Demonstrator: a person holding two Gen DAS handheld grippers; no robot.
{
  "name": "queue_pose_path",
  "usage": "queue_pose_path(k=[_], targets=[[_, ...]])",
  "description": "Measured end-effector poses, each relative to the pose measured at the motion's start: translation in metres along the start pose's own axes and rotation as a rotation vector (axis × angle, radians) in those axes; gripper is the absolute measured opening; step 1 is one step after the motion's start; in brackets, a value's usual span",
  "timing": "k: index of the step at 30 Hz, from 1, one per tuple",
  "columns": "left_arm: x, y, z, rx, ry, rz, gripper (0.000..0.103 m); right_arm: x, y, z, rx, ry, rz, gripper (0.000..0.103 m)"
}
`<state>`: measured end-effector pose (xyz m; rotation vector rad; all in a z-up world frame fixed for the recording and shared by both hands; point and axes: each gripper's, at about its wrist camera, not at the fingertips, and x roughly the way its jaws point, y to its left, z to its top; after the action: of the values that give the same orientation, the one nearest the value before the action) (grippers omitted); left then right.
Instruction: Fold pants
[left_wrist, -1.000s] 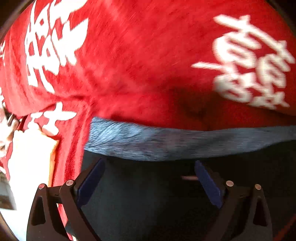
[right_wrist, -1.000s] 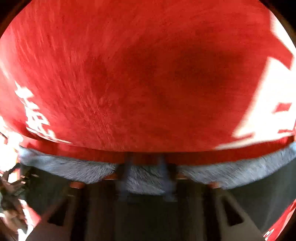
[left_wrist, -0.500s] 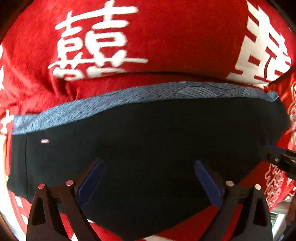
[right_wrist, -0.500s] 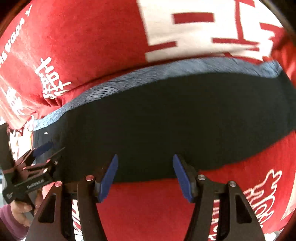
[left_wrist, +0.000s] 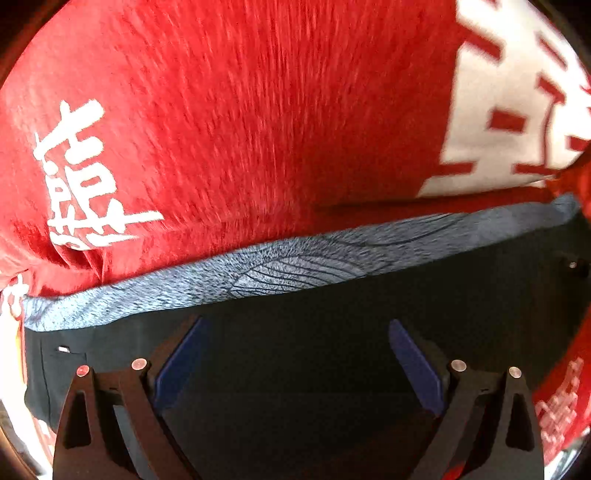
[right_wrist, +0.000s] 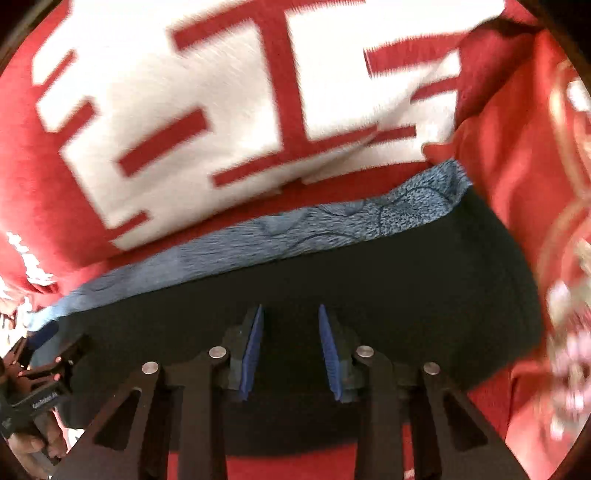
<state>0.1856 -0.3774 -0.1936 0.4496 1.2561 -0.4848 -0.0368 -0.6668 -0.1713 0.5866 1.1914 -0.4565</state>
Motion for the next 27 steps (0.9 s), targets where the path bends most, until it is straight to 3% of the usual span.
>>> queue_pose_path(k=[2, 4, 8, 11, 14, 17, 21, 27], targets=[[0.008, 0.003, -0.001, -0.041, 0.018, -0.012, 0.099, 0.005, 0.000, 0.007, -0.051, -0.038, -0.011, 0.034], [0.009, 0.005, 0.002, -0.064, 0.011, -0.018, 0.099, 0.010, 0.005, 0.019, -0.117, -0.066, -0.085, 0.034], [0.006, 0.001, 0.014, -0.054, 0.010, 0.022, 0.099, 0.011, -0.005, 0.033, -0.034, -0.060, -0.063, 0.034], [-0.001, 0.001, 0.026, -0.077, -0.028, 0.030, 0.099, -0.001, 0.000, 0.029, -0.051, -0.053, -0.022, 0.034], [0.016, -0.006, 0.028, -0.057, 0.009, 0.045, 0.099, -0.015, 0.005, 0.012, -0.085, -0.043, 0.033, 0.038], [0.013, -0.002, 0.026, -0.078, -0.002, 0.028, 0.100, -0.009, -0.007, -0.010, -0.087, 0.014, -0.011, 0.043], [-0.006, 0.002, 0.018, -0.033, 0.013, 0.046, 0.099, -0.032, -0.042, -0.035, 0.026, 0.002, 0.037, 0.043], [-0.033, 0.010, -0.026, 0.020, 0.031, 0.059, 0.099, -0.058, -0.075, -0.080, 0.192, 0.026, 0.147, 0.044]])
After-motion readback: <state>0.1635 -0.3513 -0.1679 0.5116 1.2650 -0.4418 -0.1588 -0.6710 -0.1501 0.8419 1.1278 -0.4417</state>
